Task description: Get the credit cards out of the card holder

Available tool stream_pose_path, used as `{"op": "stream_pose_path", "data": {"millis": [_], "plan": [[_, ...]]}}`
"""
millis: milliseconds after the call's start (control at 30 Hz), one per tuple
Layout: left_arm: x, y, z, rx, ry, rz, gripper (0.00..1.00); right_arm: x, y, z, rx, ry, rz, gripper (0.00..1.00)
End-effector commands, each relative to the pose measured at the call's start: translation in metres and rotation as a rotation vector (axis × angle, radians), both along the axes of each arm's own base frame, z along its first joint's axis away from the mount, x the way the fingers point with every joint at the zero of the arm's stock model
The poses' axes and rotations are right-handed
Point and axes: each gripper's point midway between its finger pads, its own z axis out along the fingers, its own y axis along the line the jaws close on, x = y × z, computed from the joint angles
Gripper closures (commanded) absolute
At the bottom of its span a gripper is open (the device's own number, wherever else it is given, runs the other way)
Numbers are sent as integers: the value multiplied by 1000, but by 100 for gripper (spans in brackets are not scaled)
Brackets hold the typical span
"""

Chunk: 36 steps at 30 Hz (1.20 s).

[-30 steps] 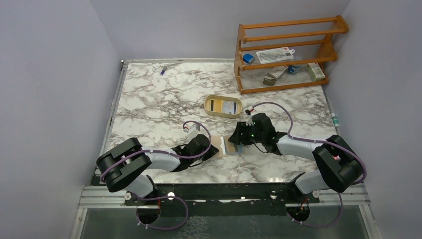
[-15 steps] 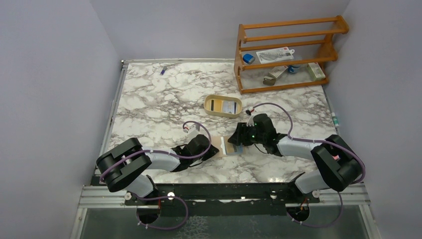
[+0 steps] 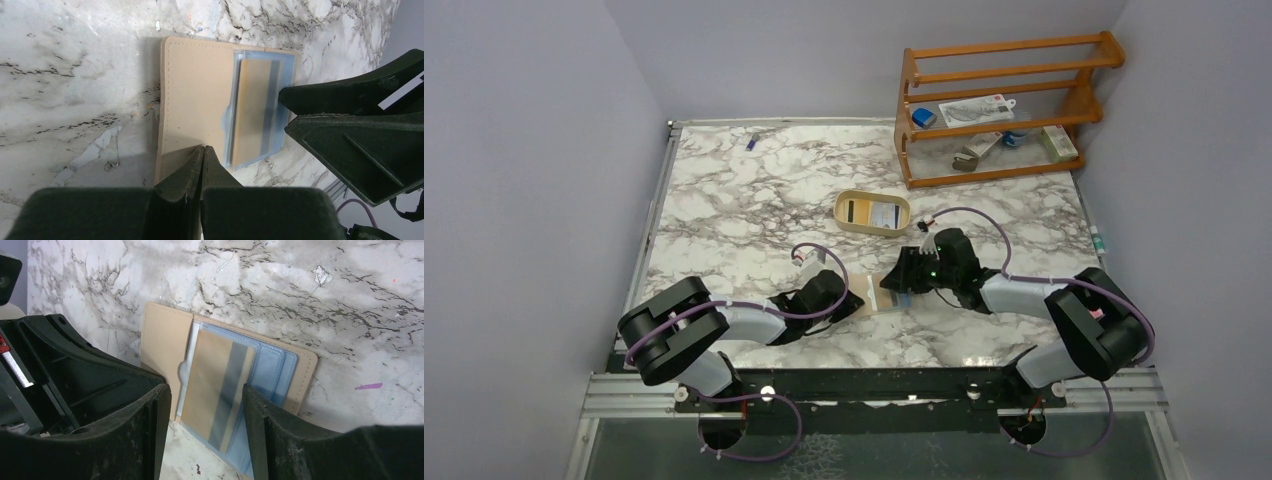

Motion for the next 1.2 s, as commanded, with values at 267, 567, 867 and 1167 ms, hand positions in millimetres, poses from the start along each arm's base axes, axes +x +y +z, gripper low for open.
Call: {"op": "stream_pose_path", "data": {"millis": [267, 567, 867, 1167], "plan": [[-33, 49, -58, 242, 132, -11, 100, -22, -31, -42, -139, 139, -128, 41], [-32, 50, -55, 247, 129, -7, 100, -39, -51, -77, -188, 230, -211, 41], [-31, 50, -54, 253, 126, -9, 100, -40, -69, -80, -205, 233, -331, 40], [-32, 58, -52, 267, 117, 6, 100, -45, -90, -93, -283, 298, -465, 40]]}}
